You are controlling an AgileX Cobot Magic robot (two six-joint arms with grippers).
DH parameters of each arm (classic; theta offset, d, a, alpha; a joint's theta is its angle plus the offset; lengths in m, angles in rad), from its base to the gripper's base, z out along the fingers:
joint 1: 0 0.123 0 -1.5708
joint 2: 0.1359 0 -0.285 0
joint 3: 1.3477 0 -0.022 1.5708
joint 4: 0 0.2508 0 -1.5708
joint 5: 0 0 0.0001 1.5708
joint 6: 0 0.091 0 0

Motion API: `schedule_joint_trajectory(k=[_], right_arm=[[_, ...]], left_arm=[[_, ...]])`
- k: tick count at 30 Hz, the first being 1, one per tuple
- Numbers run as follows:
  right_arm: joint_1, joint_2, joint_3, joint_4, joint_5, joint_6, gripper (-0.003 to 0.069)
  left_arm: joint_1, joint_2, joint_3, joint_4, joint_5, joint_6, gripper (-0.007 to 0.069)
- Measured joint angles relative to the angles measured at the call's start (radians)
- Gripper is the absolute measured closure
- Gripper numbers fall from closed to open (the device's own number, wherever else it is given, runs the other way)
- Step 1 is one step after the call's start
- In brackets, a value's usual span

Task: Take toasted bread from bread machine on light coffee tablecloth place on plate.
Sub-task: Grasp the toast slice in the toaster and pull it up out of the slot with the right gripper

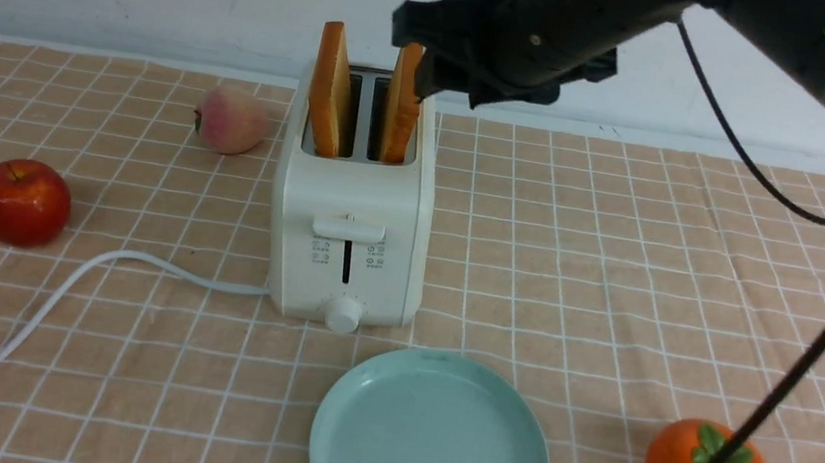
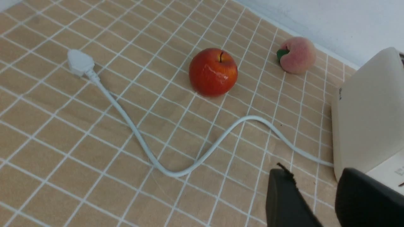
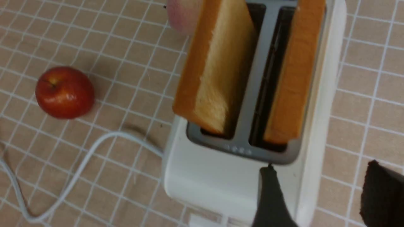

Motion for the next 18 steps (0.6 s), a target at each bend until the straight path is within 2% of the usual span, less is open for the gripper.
schedule_joint_trajectory(k=[3,6,12,18], right_arm=[[0.001,0.061,-0.063,-0.014,-0.043,0.042,0.0199],[-0.002,0.088,-0.070,-0.030,-0.088,0.054,0.0176],[-0.031,0.136,-0.072,-0.017,-0.178,0.069,0.0170],[-0.041,0.195,-0.073,0.040,-0.223,0.061,0.0172]], left_arm=[[-0.002,0.000,0.000,-0.067,0.007,0.041,0.0385],[-0.021,0.000,0.000,-0.113,-0.004,0.082,0.0386],[-0.040,0.000,0.000,-0.177,-0.035,0.168,0.0386],[-0.040,0.000,0.000,-0.297,-0.069,0.320,0.0386]])
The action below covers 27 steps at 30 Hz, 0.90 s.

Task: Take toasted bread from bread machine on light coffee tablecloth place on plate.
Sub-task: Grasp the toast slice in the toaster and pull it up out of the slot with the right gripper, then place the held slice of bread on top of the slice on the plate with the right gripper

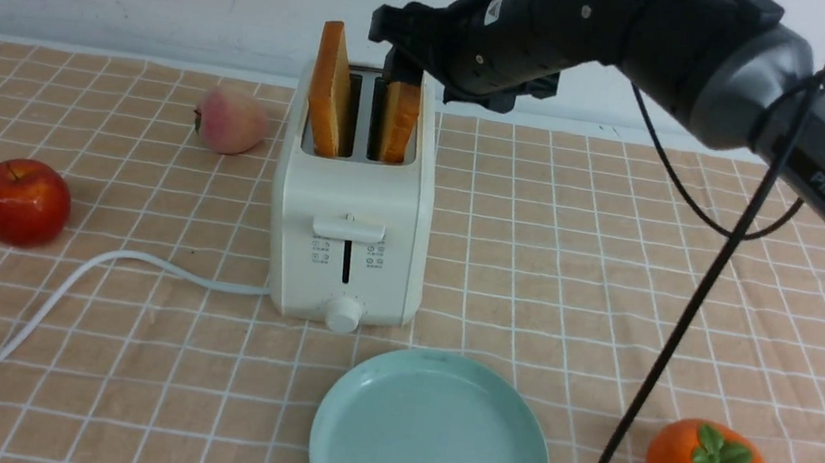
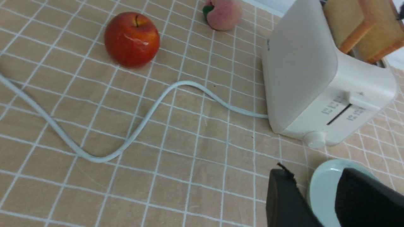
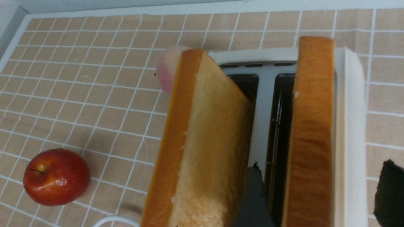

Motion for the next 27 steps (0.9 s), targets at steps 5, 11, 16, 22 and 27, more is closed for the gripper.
schedule_joint_trajectory(k=[5,11,16,22,27], right_arm=[[0.003,0.034,0.000,0.020,-0.020,-0.015,0.0202],[-0.002,0.037,0.000,0.019,-0.034,-0.018,0.0382],[-0.004,0.009,0.000,0.011,-0.033,-0.019,0.0547],[-0.011,-0.122,0.000,-0.086,-0.031,-0.022,0.0542],[-0.022,-0.298,-0.002,-0.266,0.093,-0.120,0.0542]], left_arm=[[0.000,0.000,0.000,-0.062,-0.005,0.048,0.0386],[0.000,0.000,0.000,-0.073,-0.007,0.054,0.0386],[0.000,0.000,0.000,-0.067,-0.006,0.055,0.0386],[0.000,0.000,0.000,-0.063,-0.031,0.055,0.0386],[0.000,0.000,0.000,-0.061,-0.063,0.055,0.0386]])
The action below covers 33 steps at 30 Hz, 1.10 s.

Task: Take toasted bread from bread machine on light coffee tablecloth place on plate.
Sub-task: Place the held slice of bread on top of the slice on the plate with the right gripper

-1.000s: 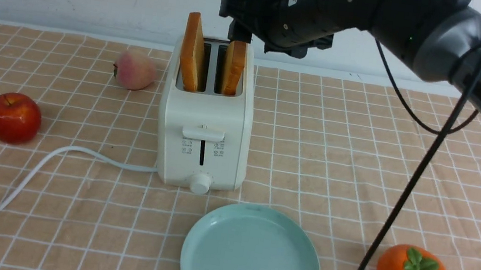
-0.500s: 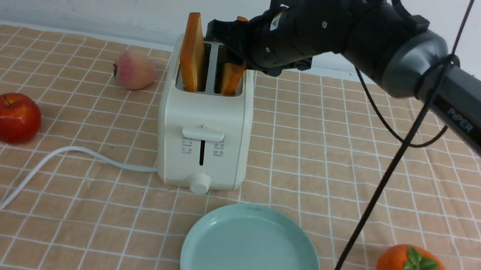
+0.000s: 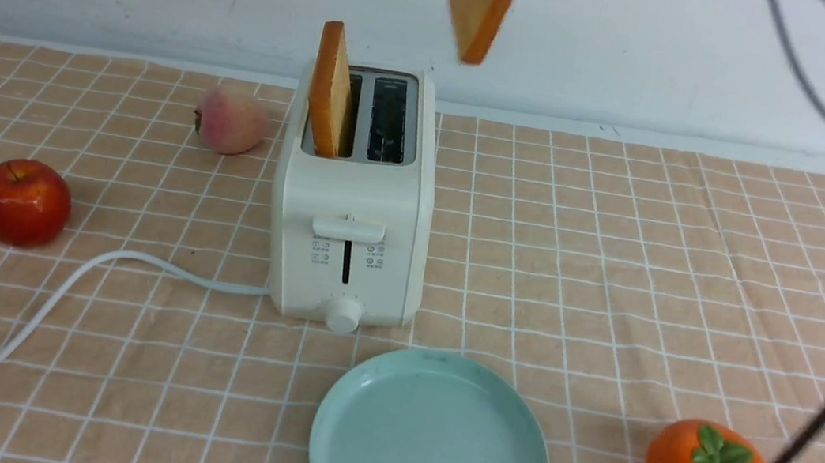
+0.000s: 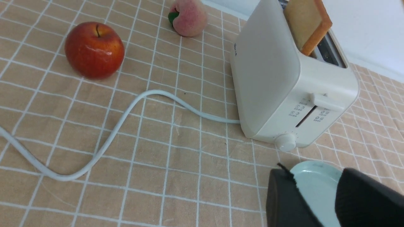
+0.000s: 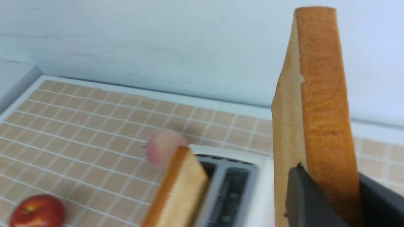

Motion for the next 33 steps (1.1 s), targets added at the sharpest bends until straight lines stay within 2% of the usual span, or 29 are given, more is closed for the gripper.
schedule_joint_trajectory(k=[3,4,5,7,9,13,14,15,18,19,20,25,27,31,32,33], right_arm=[[-0.007,-0.057,-0.002,-0.087,0.095,-0.032,0.0542],[-0.012,-0.103,-0.002,-0.151,0.224,-0.040,0.0542],[-0.013,-0.108,-0.002,-0.157,0.224,-0.041,0.0542],[-0.024,-0.145,0.005,-0.212,0.396,-0.046,0.0542],[-0.032,-0.166,0.040,-0.233,0.461,-0.049,0.0542],[-0.038,-0.171,0.122,-0.199,0.473,-0.022,0.0542],[-0.039,-0.171,0.199,-0.117,0.471,0.004,0.0542],[-0.039,-0.171,0.199,-0.105,0.471,0.005,0.0542],[-0.037,-0.168,0.396,0.137,0.415,-0.006,0.0542],[-0.037,-0.167,0.421,0.174,0.400,-0.011,0.0542],[-0.036,-0.166,0.523,0.295,0.330,-0.035,0.0542],[-0.036,-0.166,0.819,0.629,0.069,-0.121,0.0542],[-0.036,-0.166,0.882,0.706,0.020,-0.140,0.0542],[-0.036,-0.170,1.060,1.022,-0.168,-0.302,0.0542],[-0.036,-0.171,1.066,1.022,-0.175,-0.312,0.0542],[-0.036,-0.173,1.107,1.123,-0.222,-0.412,0.0542]], left_arm=[[0.000,0.000,0.000,0.000,-0.017,0.000,0.0386],[0.000,0.001,0.000,0.004,-0.034,0.000,0.0386],[0.000,0.001,0.000,0.003,-0.037,0.000,0.0386],[0.000,0.022,0.000,0.010,-0.075,0.000,0.0386],[0.000,0.056,0.000,0.010,-0.114,0.000,0.0386],[0.000,0.121,0.000,-0.004,-0.164,0.000,0.0386],[0.000,0.169,0.000,-0.024,-0.180,0.000,0.0386],[0.000,0.169,0.000,-0.027,-0.182,0.000,0.0386],[0.000,0.256,0.000,-0.089,-0.190,0.000,0.0386],[0.000,0.265,0.000,-0.097,-0.190,0.000,0.0386],[0.000,0.297,0.000,-0.122,-0.189,0.000,0.0386],[0.000,0.336,0.001,-0.159,-0.185,0.000,0.0386],[0.000,0.336,0.001,-0.159,-0.185,0.000,0.0386],[0.000,0.336,0.001,-0.160,-0.184,0.000,0.0386],[0.000,0.336,0.001,-0.160,-0.184,0.000,0.0386],[0.000,0.336,0.001,-0.160,-0.182,0.000,0.0386]])
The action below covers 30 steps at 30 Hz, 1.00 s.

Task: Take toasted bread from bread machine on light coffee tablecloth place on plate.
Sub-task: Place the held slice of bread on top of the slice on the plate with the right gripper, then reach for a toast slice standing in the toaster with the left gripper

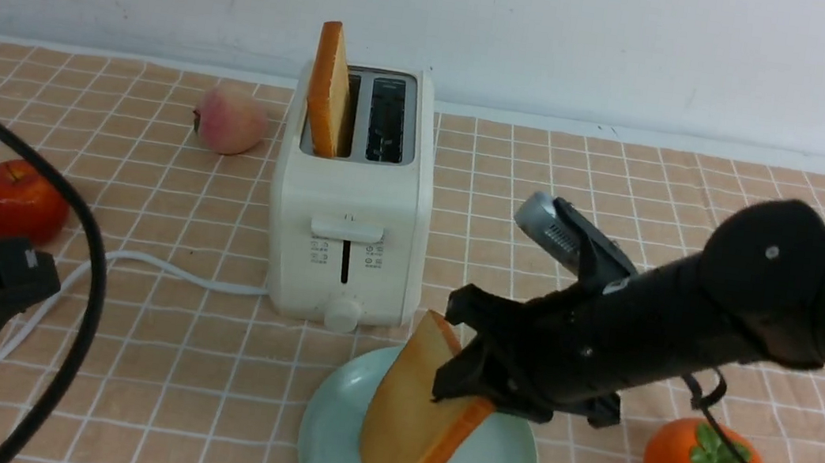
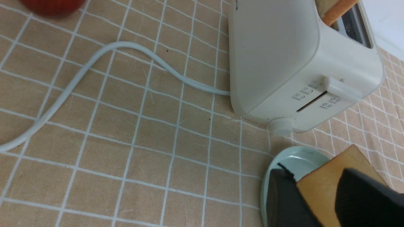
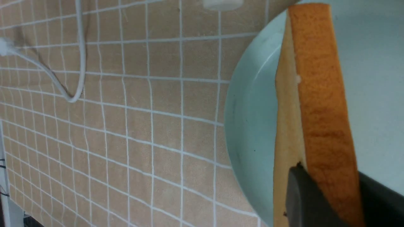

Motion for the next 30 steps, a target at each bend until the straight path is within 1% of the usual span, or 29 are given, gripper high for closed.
schedule_joint_trajectory(k=[3,4,5,8,9,11,12,14,16,17,18,20,22,23,24,26,27,28,29,30], right_arm=[[0.000,0.000,0.029,0.052,-0.015,-0.171,0.0534],[0.000,0.000,0.029,0.055,-0.015,-0.182,0.0531],[0.000,0.000,0.031,0.063,-0.005,-0.253,0.0499],[0.000,0.000,0.037,0.064,0.017,-0.295,0.0409],[0.000,0.001,0.037,0.064,0.019,-0.299,0.0391],[0.000,0.001,0.037,0.059,0.020,-0.324,0.0260],[0.000,0.001,0.037,0.057,0.020,-0.327,0.0251],[-0.003,-0.012,0.024,0.011,0.037,-0.359,0.0126],[-0.020,-0.041,-0.006,-0.040,0.075,-0.364,0.0063],[-0.022,-0.048,-0.009,-0.046,0.079,-0.364,0.0055],[-0.045,-0.076,-0.037,-0.085,0.102,-0.361,0.0035],[-0.068,-0.111,-0.075,-0.135,0.125,-0.345,0.0029],[-0.098,-0.149,-0.126,-0.204,0.151,-0.309,0.0036],[-0.103,-0.157,-0.144,-0.219,0.158,-0.299,0.0039],[-0.117,-0.188,-0.200,-0.286,0.190,-0.251,0.0065],[-0.118,-0.203,-0.232,-0.319,0.211,-0.231,0.0081],[-0.113,-0.231,-0.283,-0.360,0.255,-0.212,0.0110],[-0.105,-0.247,-0.316,-0.373,0.289,-0.203,0.0130],[-0.103,-0.250,-0.316,-0.373,0.289,-0.202,0.0133],[-0.092,-0.265,-0.341,-0.383,0.315,-0.197,0.0153]], left_arm=[[0.000,0.000,0.000,0.000,0.001,0.000,0.0386],[0.000,0.000,0.000,0.000,0.001,0.000,0.0386],[0.000,0.000,0.000,0.000,0.004,0.000,0.0386],[0.000,0.000,0.000,0.000,0.005,0.000,0.0386],[0.000,0.000,0.000,0.000,0.005,0.000,0.0386],[0.000,0.000,0.000,0.001,0.006,0.000,0.0386],[0.000,0.000,0.000,0.001,0.006,0.000,0.0386],[0.000,0.000,0.000,0.016,0.007,0.013,0.0376],[0.000,0.000,-0.001,0.032,0.012,0.025,0.0358],[0.000,0.000,-0.002,0.033,0.015,0.025,0.0355],[0.000,0.005,-0.014,0.034,0.035,0.026,0.0336],[0.000,0.021,-0.039,0.020,0.067,0.026,0.0322],[0.000,0.061,-0.092,-0.014,0.112,0.026,0.0312],[0.000,0.066,-0.114,-0.022,0.122,0.027,0.0311],[0.000,0.130,-0.193,-0.060,0.165,0.043,0.0307],[0.000,0.167,-0.234,-0.071,0.180,0.058,0.0305],[0.000,0.252,-0.300,-0.080,0.190,0.086,0.0305],[0.000,0.306,-0.363,-0.084,0.194,0.109,0.0305],[0.000,0.315,-0.363,-0.085,0.194,0.109,0.0305],[0.000,0.371,-0.431,-0.088,0.204,0.134,0.0305]])
